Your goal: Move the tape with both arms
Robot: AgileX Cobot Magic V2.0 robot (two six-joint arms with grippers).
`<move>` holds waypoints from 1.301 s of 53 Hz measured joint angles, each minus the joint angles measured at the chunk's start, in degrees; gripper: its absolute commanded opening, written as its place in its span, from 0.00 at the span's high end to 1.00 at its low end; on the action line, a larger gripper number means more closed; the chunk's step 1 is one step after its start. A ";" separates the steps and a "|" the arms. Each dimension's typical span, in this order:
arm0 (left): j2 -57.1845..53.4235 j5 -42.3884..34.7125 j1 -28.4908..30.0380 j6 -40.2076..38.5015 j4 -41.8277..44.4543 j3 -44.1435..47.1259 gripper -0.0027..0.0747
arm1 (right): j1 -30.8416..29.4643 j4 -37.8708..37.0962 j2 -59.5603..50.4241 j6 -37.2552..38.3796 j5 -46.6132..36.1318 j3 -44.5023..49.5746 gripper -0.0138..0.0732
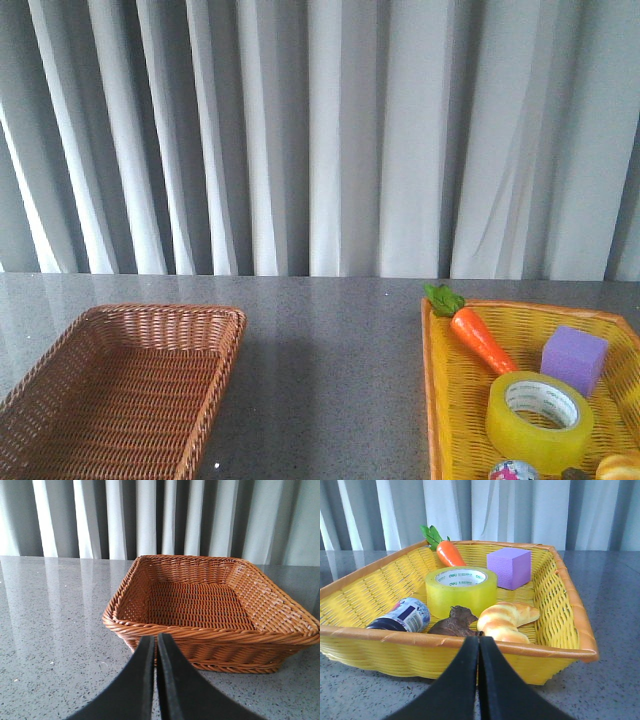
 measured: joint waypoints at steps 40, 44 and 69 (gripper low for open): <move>0.00 -8.48 0.00 0.39 0.54 0.00 0.97 | 0.00 2.21 0.00 0.74 -7.25 0.00 0.85; 0.00 -16.20 0.00 -0.08 0.23 -0.88 0.97 | 0.30 2.56 0.00 2.06 -17.82 -0.46 0.85; 48.10 -8.64 -3.50 0.81 -4.28 -40.73 0.97 | 0.48 0.31 42.63 7.91 -5.27 -32.89 0.85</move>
